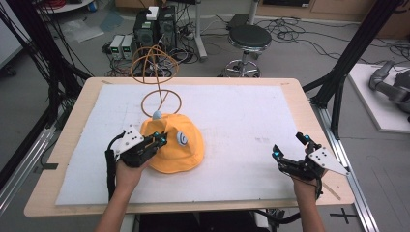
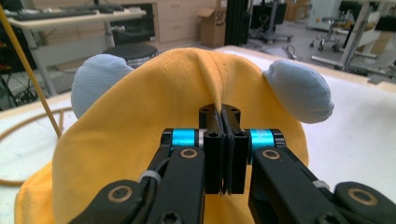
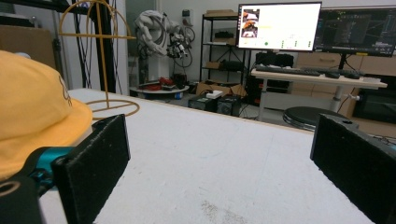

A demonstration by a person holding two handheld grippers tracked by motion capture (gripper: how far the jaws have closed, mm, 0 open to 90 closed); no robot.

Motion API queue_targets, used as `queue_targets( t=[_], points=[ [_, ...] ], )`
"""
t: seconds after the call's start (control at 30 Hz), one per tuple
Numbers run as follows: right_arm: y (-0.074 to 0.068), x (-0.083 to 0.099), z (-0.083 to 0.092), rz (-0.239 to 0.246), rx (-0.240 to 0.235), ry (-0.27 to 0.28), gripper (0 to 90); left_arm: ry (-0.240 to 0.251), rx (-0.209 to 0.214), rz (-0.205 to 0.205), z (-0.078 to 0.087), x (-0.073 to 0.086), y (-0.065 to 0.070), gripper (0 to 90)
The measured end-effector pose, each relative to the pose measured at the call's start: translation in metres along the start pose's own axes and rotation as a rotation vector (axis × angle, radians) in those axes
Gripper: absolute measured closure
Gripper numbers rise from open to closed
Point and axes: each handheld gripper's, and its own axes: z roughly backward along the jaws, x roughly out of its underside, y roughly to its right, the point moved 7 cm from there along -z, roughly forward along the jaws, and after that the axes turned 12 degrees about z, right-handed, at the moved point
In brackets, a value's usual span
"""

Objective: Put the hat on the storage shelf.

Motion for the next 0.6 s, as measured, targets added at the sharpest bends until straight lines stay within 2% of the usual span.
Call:
queue_targets(
  t=[0.4, 0.6],
  points=[
    [-0.003, -0.001, -0.005, 0.003, -0.012, -0.001, 4.3, 0.131, -0.007, -0.012, 0.019, -0.044, -0.001, 88.1],
    [-0.003, 0.000, -0.006, -0.005, -0.009, -0.004, 4.3, 0.175, -0.016, -0.028, 0.027, -0.070, -0.003, 88.2]
  ],
)
